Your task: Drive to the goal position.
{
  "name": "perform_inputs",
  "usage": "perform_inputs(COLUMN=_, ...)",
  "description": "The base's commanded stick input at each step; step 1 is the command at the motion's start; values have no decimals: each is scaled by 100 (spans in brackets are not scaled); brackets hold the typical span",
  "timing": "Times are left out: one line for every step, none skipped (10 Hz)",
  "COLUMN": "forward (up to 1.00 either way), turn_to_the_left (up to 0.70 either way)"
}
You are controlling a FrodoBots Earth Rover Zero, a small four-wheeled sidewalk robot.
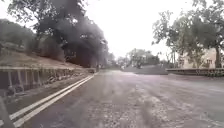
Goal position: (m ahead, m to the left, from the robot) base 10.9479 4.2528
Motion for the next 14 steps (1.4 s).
perform_inputs(forward=70, turn_to_the_left=0)
perform_inputs(forward=70, turn_to_the_left=4)
perform_inputs(forward=70, turn_to_the_left=10)
perform_inputs(forward=70, turn_to_the_left=12)
perform_inputs(forward=70, turn_to_the_left=8)
perform_inputs(forward=70, turn_to_the_left=0)
perform_inputs(forward=70, turn_to_the_left=0)
perform_inputs(forward=70, turn_to_the_left=0)
perform_inputs(forward=70, turn_to_the_left=0)
perform_inputs(forward=70, turn_to_the_left=0)
perform_inputs(forward=70, turn_to_the_left=0)
perform_inputs(forward=70, turn_to_the_left=0)
perform_inputs(forward=70, turn_to_the_left=0)
perform_inputs(forward=70, turn_to_the_left=0)
